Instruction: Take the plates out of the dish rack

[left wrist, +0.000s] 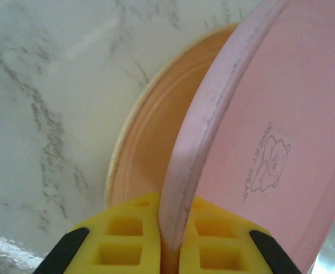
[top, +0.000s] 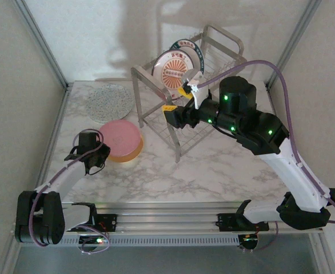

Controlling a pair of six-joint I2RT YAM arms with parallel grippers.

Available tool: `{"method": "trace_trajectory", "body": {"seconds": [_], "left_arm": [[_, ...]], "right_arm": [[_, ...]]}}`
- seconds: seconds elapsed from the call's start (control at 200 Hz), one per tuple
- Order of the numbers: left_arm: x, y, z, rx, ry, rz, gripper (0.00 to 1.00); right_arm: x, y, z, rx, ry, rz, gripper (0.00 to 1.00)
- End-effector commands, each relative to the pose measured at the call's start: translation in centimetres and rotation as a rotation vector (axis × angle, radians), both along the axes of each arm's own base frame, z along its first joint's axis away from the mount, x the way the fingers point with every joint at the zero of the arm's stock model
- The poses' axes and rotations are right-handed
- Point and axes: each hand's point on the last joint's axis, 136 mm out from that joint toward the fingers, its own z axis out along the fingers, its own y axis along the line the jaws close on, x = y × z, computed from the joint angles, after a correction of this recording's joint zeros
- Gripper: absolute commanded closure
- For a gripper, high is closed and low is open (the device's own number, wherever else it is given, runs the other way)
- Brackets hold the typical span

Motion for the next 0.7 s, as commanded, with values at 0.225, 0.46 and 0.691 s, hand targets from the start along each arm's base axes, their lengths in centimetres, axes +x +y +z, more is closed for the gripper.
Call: {"method": "trace_trajectory", "body": {"seconds": [0.225,0.46,0.691], "left_arm": [[0.2,0.0,-0.4,0.06,0.042,-0.035,1.0],[0.2,-0.3,-1.2,0.065,0.066,-0.052,1.0],[0.3,-0.4,-1.0,0.072,0.071,-0.059,0.93]], "right_arm": [[0.3,0.4,0.1,0.004,-0.019,-0.009,0.22],[0.4,0.4,0.0,0.0,-0.019,-0.013,0.22],[0.5,0.5,0.1,0.002,-0.022,-0.009,0.21]]}}
